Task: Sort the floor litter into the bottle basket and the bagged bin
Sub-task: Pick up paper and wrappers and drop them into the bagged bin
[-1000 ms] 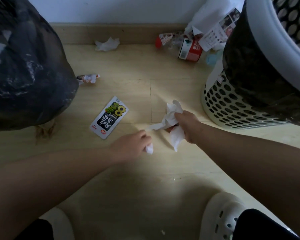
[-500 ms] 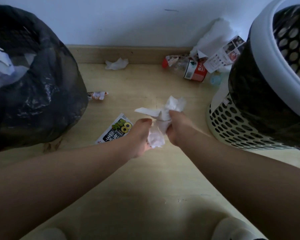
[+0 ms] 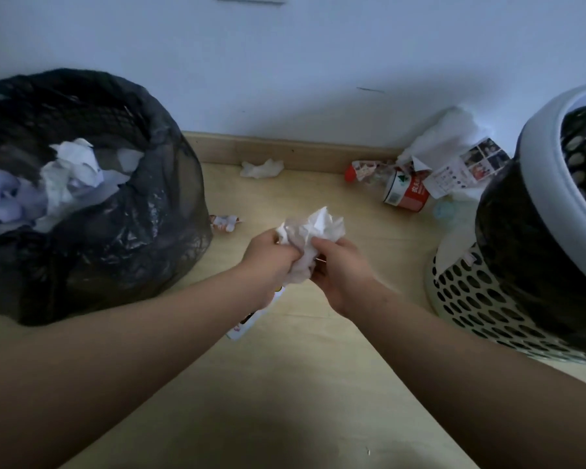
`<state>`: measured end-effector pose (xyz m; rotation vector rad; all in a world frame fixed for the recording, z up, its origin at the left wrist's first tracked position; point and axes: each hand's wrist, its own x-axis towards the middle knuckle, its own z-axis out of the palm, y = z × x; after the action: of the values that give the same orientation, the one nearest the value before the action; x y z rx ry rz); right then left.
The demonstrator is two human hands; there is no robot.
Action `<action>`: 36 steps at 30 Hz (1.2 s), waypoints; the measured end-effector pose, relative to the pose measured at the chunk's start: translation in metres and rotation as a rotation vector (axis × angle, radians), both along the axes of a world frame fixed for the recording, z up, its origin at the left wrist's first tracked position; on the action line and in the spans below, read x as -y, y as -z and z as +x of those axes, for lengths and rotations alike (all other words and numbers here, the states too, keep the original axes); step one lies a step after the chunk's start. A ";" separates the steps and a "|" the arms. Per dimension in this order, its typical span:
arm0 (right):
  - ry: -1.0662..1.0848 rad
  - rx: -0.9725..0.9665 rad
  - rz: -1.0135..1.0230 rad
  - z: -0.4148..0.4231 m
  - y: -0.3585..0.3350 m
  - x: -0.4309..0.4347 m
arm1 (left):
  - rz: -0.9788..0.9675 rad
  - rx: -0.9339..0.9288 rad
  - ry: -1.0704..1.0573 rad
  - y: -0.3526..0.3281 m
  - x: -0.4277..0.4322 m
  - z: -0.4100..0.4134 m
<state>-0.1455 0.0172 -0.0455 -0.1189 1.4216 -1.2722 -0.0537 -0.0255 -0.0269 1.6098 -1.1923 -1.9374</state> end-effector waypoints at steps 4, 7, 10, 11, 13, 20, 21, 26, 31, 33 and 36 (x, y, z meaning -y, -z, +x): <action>0.015 -0.052 -0.142 0.011 -0.033 0.026 | -0.160 -0.029 -0.078 -0.028 0.026 0.009; 0.034 -0.181 -0.193 0.024 -0.054 0.046 | -0.278 -0.078 -0.137 -0.050 0.041 0.016; 0.018 -0.326 -0.262 0.045 -0.077 0.063 | -0.413 -0.077 -0.248 -0.073 0.055 0.028; 0.008 -0.367 -0.294 0.054 -0.084 0.069 | -0.476 -0.073 -0.280 -0.082 0.060 0.035; -0.033 -0.465 -0.349 0.071 -0.099 0.079 | -0.600 -0.056 -0.308 -0.098 0.070 0.050; -0.318 -0.669 -0.473 0.135 -0.123 0.097 | -0.863 0.378 -0.265 -0.118 0.100 0.137; -0.375 -0.724 -0.477 0.140 -0.122 0.096 | -0.902 0.549 -0.196 -0.116 0.104 0.149; -0.567 -1.120 -0.404 0.156 -0.105 0.096 | -0.941 1.111 0.193 -0.092 0.109 0.186; -0.517 -1.118 -0.255 0.156 -0.093 0.097 | -0.719 1.243 0.515 -0.068 0.113 0.198; -0.535 -0.983 -0.228 0.155 -0.088 0.097 | -0.691 1.259 0.560 -0.069 0.117 0.199; -0.532 -0.845 -0.239 0.154 -0.086 0.096 | -0.690 1.197 0.509 -0.074 0.120 0.198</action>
<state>0.0080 -0.0790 0.0402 -1.2317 1.7467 -0.9552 0.1443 -0.1456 0.0468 2.1239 -2.5015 -0.3475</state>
